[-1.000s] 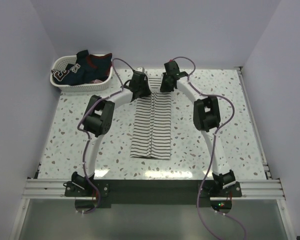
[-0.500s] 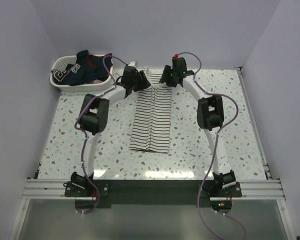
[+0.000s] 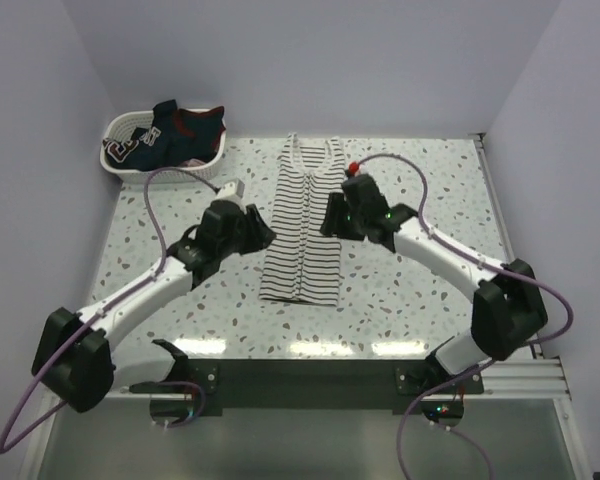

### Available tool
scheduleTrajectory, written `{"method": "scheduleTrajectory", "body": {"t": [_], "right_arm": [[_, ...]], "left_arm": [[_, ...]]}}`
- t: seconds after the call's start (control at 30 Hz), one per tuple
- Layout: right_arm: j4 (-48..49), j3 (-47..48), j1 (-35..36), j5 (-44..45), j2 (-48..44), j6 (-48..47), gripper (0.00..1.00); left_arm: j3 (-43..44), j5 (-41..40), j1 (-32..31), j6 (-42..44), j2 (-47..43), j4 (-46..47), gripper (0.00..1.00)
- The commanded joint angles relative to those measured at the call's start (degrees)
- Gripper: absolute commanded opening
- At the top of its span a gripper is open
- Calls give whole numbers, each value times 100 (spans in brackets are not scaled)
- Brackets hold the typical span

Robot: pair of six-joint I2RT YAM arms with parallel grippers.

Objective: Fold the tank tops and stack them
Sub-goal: Fold the tank top

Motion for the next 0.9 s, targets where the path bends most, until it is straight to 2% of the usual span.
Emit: {"method": "scheduleTrajectory", "body": {"t": [0.0,0.1,0.13,0.27,0.37,0.53,0.87], "right_arm": [[134,-1439,592,597,-731,756,54],[213,-2231,1154,800,-1112,1205,54],[196,-2363,1417,844,-1165,1311,54],[231,-2777,1753,1038,-1350,1707,54],[213,-2918,1806,1169,-1490,1970,54],[354,-3191,1841,1248,-1649,2419,49],[925,-3490,1947,1222,-1210,2946,39]], "left_arm": [[-1113,-376,-258,-278,-929,-829,45],[-1852,-132,-302,-314,-1748,-812,46],[-1941,-25,-311,-296,-1847,-881,46],[-2257,151,-320,-183,-2085,-724,51],[-2284,458,-320,-94,-1858,-522,52],[-2320,398,-320,-24,-1348,-250,50],[-2363,450,-320,64,-539,243,49]]}}
